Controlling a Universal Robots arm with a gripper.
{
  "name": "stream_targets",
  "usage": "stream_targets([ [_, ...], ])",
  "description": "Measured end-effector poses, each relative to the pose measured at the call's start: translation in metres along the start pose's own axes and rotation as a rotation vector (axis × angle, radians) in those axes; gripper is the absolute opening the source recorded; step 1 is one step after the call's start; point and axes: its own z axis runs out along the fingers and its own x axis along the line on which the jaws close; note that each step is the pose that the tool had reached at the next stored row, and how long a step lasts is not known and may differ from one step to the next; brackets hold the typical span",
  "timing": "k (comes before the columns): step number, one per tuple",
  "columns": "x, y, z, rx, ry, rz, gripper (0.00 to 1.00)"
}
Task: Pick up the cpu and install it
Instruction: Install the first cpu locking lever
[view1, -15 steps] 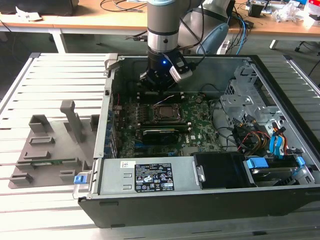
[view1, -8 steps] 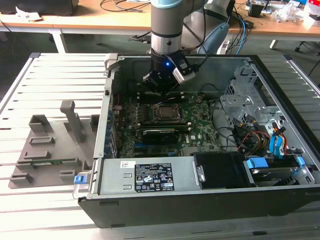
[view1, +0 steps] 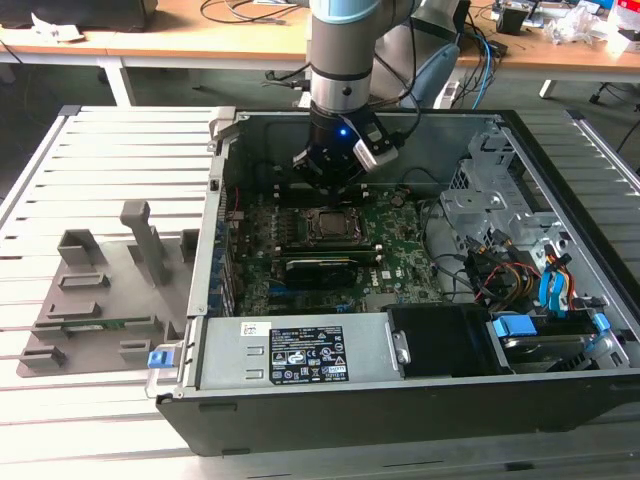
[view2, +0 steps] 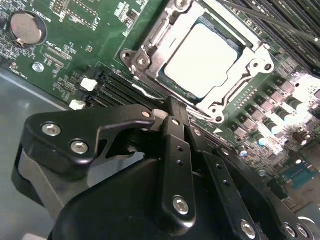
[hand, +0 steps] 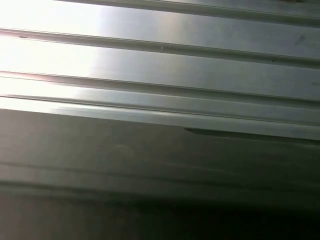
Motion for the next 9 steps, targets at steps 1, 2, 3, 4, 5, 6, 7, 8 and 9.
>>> stream_targets([
  [1,-0.0011,-0.0001,0.0005,-0.0001,0.0000,0.000,0.11],
  [2,-0.0019,-0.0001,0.0009,-0.0001,0.0001,0.000,0.11],
  [3,-0.0040,-0.0003,0.0017,0.0000,0.0002,0.000,0.11],
  [4,-0.0062,-0.0005,0.0027,0.0000,0.0003,-0.001,0.11],
  [5,-0.0075,-0.0006,0.0034,0.0000,0.0004,-0.001,0.11],
  [6,-0.0084,-0.0007,0.0037,0.0000,0.0005,-0.001,0.11],
  [7,-0.0093,-0.0008,0.0041,0.0000,0.0005,-0.001,0.11],
  [8,-0.0103,-0.0008,0.0046,0.0000,0.0005,-0.001,0.11],
  [9,-0.0112,-0.0009,0.0052,0.0000,0.0006,-0.001,0.11],
])
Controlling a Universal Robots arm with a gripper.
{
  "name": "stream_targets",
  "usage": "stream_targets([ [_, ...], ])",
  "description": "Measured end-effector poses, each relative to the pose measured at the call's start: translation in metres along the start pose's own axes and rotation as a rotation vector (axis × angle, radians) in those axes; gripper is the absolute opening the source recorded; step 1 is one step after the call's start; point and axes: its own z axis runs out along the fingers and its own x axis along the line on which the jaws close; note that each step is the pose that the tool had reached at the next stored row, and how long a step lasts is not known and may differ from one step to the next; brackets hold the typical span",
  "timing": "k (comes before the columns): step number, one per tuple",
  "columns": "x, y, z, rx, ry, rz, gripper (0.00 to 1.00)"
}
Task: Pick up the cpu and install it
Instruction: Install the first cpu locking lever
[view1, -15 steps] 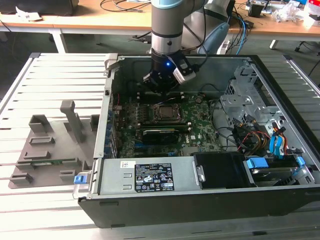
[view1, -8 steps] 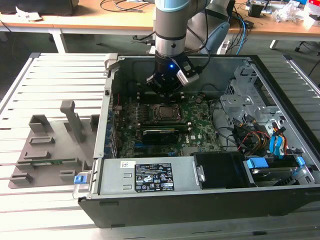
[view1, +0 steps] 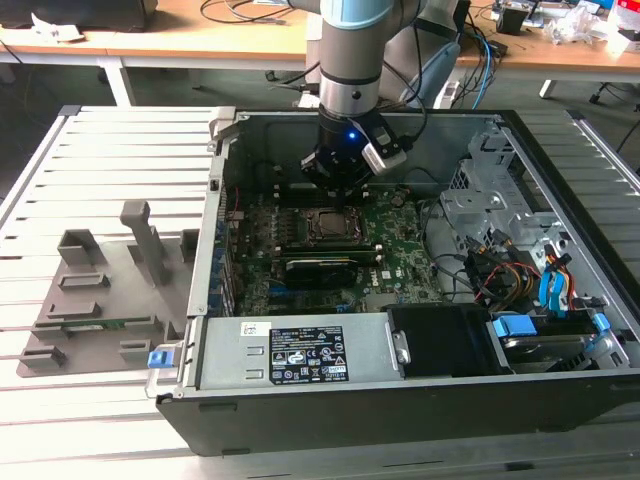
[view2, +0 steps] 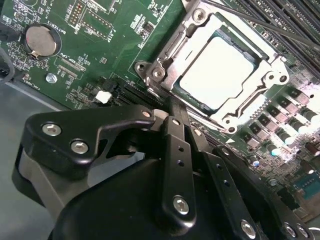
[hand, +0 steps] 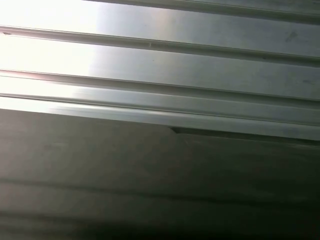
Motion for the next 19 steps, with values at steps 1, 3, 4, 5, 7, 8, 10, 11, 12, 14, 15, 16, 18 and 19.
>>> stream_targets([
  [1,-0.0005,-0.0001,0.0002,0.0002,0.0002,0.000,0.11],
  [3,-0.0024,-0.0003,0.0013,0.0001,0.0000,0.000,0.11],
  [4,-0.0042,-0.0003,0.0023,-0.0015,-0.0011,0.000,0.11],
  [5,-0.0052,-0.0005,0.0026,-0.0006,0.0000,0.000,0.11],
  [7,-0.0063,-0.0007,0.0030,-0.0073,-0.0008,-0.002,0.11],
  [8,-0.0062,-0.0004,0.0031,-0.0119,-0.0012,-0.002,0.11],
  [10,-0.0064,-0.0002,0.0019,-0.0171,-0.0021,-0.002,0.11],
  [11,-0.0063,-0.0003,0.0014,-0.0178,-0.0017,-0.002,0.11],
  [12,-0.0063,-0.0003,0.0011,-0.0183,-0.0018,-0.002,0.11],
  [14,-0.0062,-0.0024,0.0011,-0.0295,-0.0028,-0.002,0.11],
  [15,-0.0060,-0.0036,0.0011,-0.0368,-0.0035,-0.002,0.11],
  [16,-0.0060,-0.0048,0.0011,-0.0459,-0.0043,-0.002,0.11],
  [18,-0.0073,-0.0069,0.0016,-0.0581,-0.0052,-0.002,0.11],
  [19,-0.0080,-0.0074,0.0018,-0.0585,-0.0052,-0.002,0.11],
])
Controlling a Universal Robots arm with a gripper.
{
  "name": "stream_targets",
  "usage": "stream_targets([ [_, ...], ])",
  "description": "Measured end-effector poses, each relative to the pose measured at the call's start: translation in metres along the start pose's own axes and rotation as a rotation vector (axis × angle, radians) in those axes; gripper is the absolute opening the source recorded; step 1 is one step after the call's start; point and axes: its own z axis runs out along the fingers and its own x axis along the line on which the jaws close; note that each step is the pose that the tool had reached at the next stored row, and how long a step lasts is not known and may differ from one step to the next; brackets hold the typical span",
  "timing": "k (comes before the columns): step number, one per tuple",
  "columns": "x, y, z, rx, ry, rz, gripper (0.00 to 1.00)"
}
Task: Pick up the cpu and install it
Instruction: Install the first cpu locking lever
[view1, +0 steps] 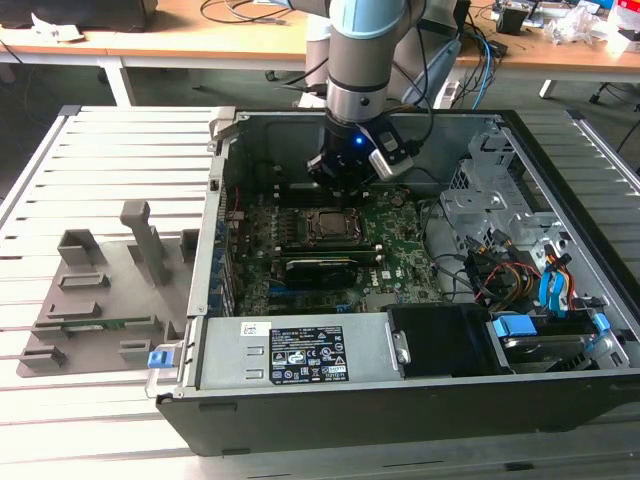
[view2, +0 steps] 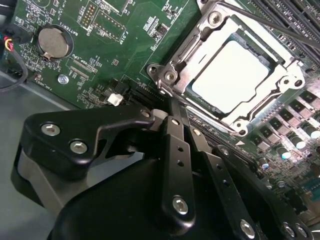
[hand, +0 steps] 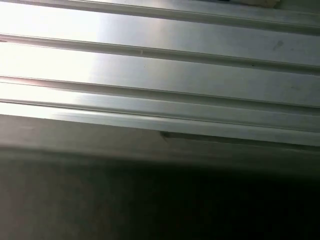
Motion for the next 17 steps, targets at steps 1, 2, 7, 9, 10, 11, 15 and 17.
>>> stream_targets([
  [1,-0.0002,-0.0005,-0.0001,0.0003,0.0002,0.000,0.11],
  [2,-0.0001,-0.0013,-0.0002,0.0004,0.0002,0.000,0.11],
  [7,0.0003,-0.0056,0.0005,-0.0023,0.0001,0.000,0.11],
  [9,0.0002,-0.0056,0.0011,-0.0032,0.0000,0.000,0.11],
  [10,0.0001,-0.0053,0.0013,-0.0037,-0.0001,0.000,0.11],
  [11,0.0000,-0.0042,0.0014,-0.0041,0.0000,0.000,0.11],
  [15,-0.0010,-0.0013,-0.0038,-0.0043,-0.0003,-0.001,0.11],
  [17,-0.0009,-0.0016,-0.0072,-0.0040,-0.0002,-0.001,0.11],
])
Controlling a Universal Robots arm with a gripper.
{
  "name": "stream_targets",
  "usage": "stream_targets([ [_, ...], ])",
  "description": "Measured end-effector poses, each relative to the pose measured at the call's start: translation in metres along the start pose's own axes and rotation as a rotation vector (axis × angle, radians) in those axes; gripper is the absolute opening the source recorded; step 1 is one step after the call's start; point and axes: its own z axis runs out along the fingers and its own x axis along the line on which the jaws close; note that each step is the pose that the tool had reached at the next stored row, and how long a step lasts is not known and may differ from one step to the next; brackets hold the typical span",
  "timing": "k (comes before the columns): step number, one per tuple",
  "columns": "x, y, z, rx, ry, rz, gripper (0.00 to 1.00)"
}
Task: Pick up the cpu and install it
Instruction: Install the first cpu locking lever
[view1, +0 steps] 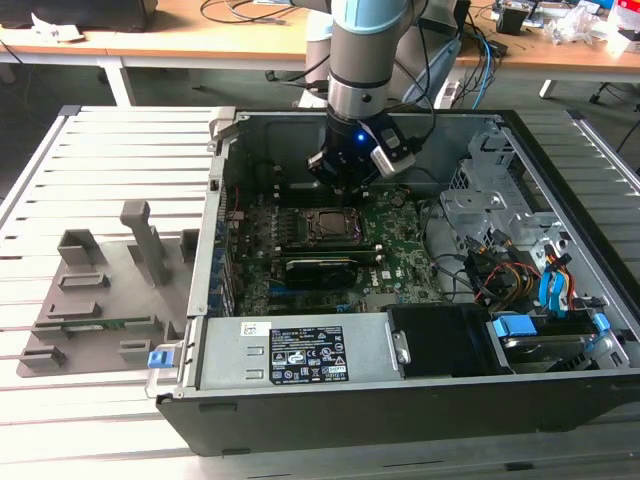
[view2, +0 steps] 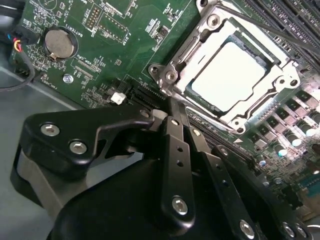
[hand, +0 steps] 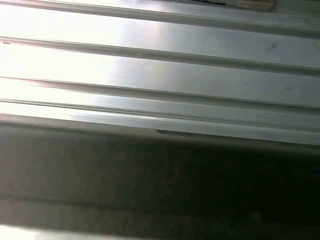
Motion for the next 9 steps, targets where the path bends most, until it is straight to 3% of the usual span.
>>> stream_targets([
  [3,0.0006,-0.0062,-0.0003,0.0102,0.0011,0.000,0.11],
  [9,0.0018,-0.0188,-0.0006,0.0149,0.0015,0.000,0.11],
])
